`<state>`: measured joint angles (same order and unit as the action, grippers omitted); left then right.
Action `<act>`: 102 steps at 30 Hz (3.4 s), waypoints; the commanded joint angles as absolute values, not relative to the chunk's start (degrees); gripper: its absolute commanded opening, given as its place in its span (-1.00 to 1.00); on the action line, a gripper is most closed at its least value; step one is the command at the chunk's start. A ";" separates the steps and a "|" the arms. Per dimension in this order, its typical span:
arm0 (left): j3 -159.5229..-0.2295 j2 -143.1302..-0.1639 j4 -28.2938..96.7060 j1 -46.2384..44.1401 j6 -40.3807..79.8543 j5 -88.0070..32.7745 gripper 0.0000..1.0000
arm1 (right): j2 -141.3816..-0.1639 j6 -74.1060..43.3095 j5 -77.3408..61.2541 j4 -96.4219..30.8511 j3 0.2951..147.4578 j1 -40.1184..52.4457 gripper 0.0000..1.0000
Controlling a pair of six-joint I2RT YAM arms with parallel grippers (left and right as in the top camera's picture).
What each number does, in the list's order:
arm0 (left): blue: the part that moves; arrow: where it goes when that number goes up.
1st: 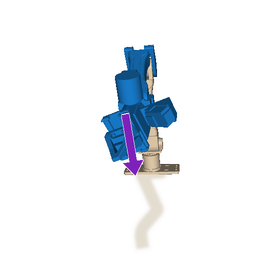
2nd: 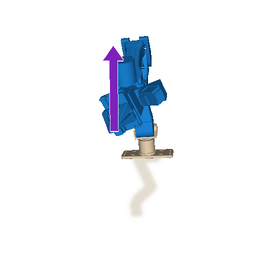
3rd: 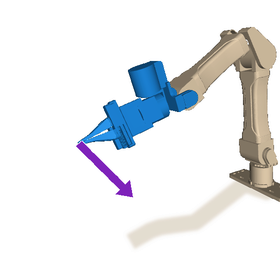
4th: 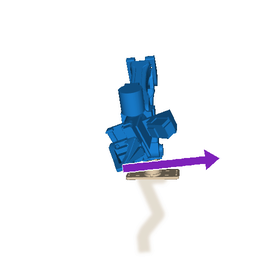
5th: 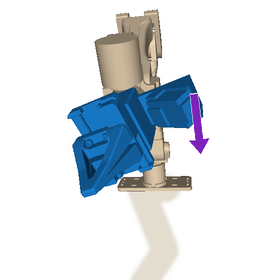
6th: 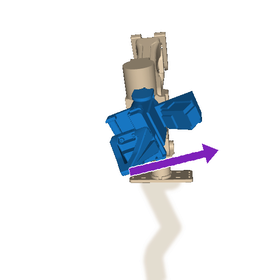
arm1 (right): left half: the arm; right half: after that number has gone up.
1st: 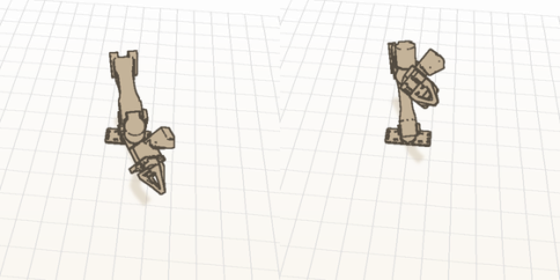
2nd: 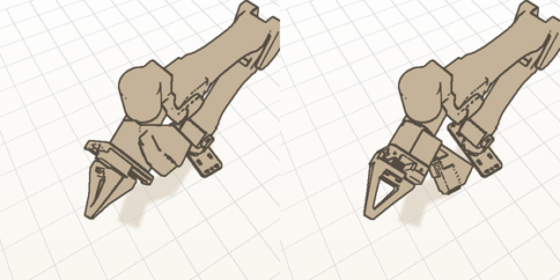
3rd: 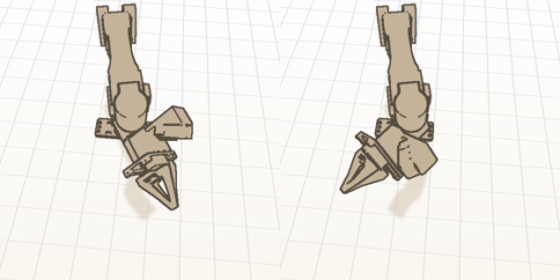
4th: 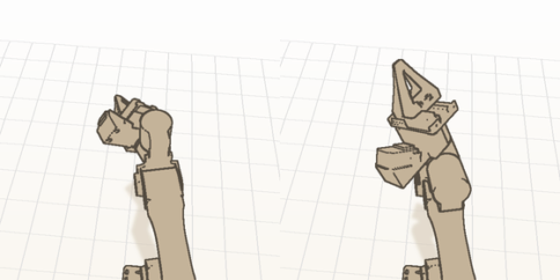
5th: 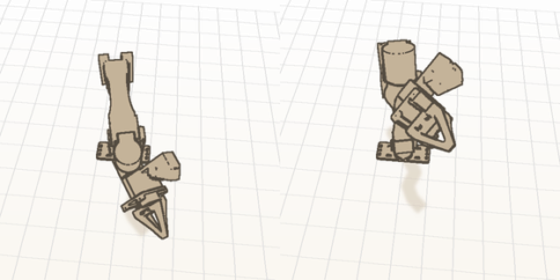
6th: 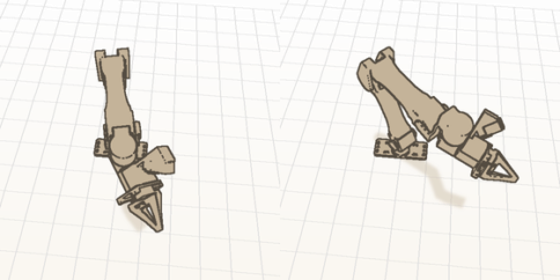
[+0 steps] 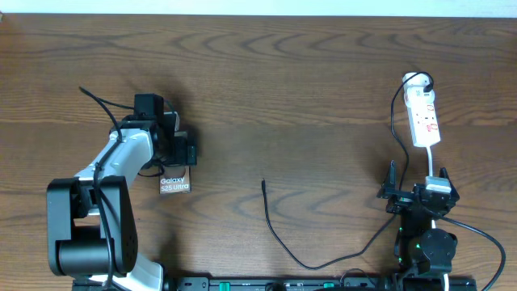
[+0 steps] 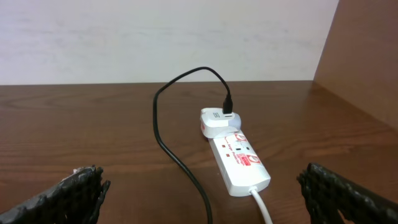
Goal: Plug charger to phone and switch on socket
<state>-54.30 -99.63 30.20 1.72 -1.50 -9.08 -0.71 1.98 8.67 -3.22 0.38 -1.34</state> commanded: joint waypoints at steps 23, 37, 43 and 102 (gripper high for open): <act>-53.69 -101.12 32.23 1.80 3.81 -4.45 0.91 | -0.49 2.44 9.08 -3.46 0.32 -0.34 0.99; -53.69 -101.12 32.80 1.80 6.02 -3.44 0.91 | -0.49 2.44 9.06 -3.46 0.32 -0.34 0.99; -53.67 -101.14 32.80 1.80 5.65 -3.81 0.91 | -0.49 2.44 9.08 -3.46 0.32 -0.34 0.98; -53.67 -104.49 31.44 1.80 4.99 -3.86 0.58 | -0.49 2.42 9.08 -3.46 0.32 -0.34 0.98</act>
<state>-55.07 -100.97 31.33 1.74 4.91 -3.14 -0.71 1.96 8.69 -3.22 0.38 -1.34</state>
